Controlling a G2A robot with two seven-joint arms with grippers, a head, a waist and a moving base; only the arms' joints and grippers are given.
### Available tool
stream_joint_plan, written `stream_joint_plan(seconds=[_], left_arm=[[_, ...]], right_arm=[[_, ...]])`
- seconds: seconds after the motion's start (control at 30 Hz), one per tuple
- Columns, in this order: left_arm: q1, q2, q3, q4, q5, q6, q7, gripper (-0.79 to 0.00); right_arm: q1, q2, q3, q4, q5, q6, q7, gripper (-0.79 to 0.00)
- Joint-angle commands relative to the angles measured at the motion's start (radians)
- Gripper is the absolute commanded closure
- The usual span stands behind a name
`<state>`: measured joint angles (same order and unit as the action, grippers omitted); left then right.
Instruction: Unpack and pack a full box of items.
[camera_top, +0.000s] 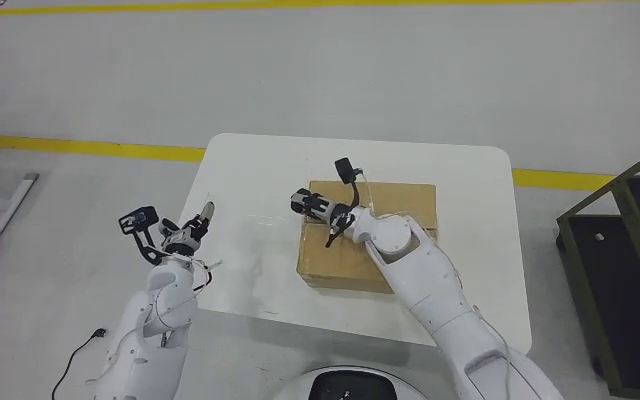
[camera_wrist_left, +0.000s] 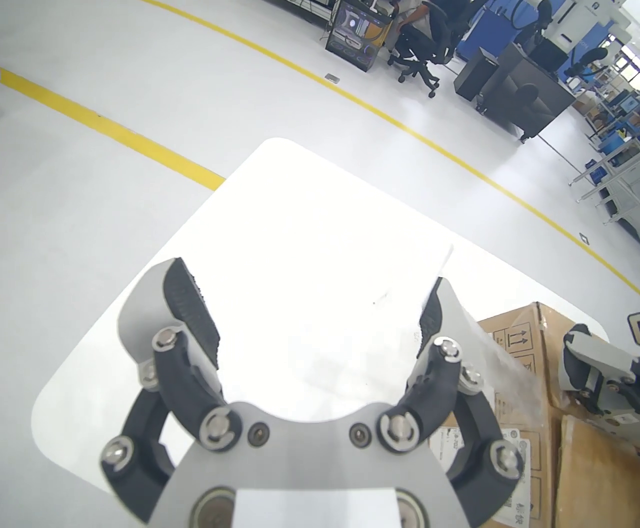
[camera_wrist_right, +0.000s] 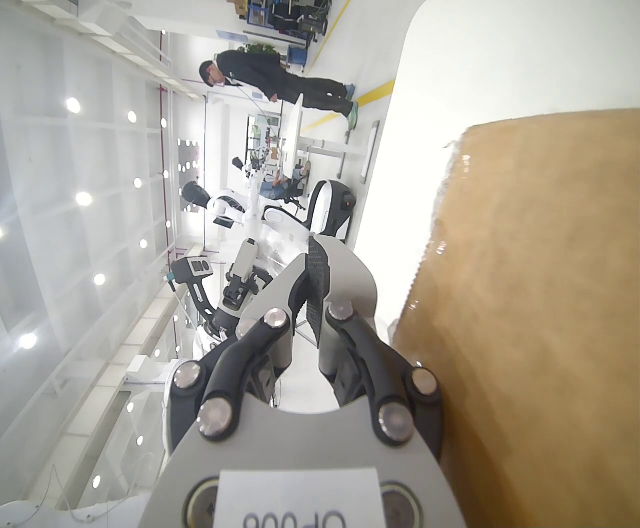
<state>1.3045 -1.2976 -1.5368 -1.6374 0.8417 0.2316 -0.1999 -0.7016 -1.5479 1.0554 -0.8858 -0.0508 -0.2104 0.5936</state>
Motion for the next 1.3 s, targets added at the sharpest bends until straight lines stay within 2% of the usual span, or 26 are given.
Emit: stream_joint_plan(seconds=[0.0, 0.47, 0.87, 1.1, 1.27], left_arm=[[0.002, 0.001, -0.004, -0.008, 0.001, 0.0, -0.002, -0.785], [0.029, 0.006, -0.03, -0.039, 0.006, -0.04, -0.031, -0.785], [0.017, 0.009, -0.056, -0.042, 0.001, -0.046, -0.04, -0.785], [0.012, 0.011, -0.059, -0.036, 0.014, -0.052, -0.041, -0.785], [0.014, 0.012, -0.051, -0.057, 0.025, -0.065, -0.037, -0.785]], right_arm=[[-0.018, 0.004, 0.007, -0.023, -0.003, 0.014, -0.009, 0.0], [-0.117, 0.024, 0.046, -0.155, -0.037, 0.088, -0.082, 0.0], [-0.155, 0.032, 0.062, -0.202, -0.043, 0.132, -0.117, 0.0], [-0.164, 0.035, 0.067, -0.223, -0.05, 0.141, -0.133, 0.0], [-0.167, 0.041, 0.072, -0.287, -0.094, 0.118, -0.147, 0.0]])
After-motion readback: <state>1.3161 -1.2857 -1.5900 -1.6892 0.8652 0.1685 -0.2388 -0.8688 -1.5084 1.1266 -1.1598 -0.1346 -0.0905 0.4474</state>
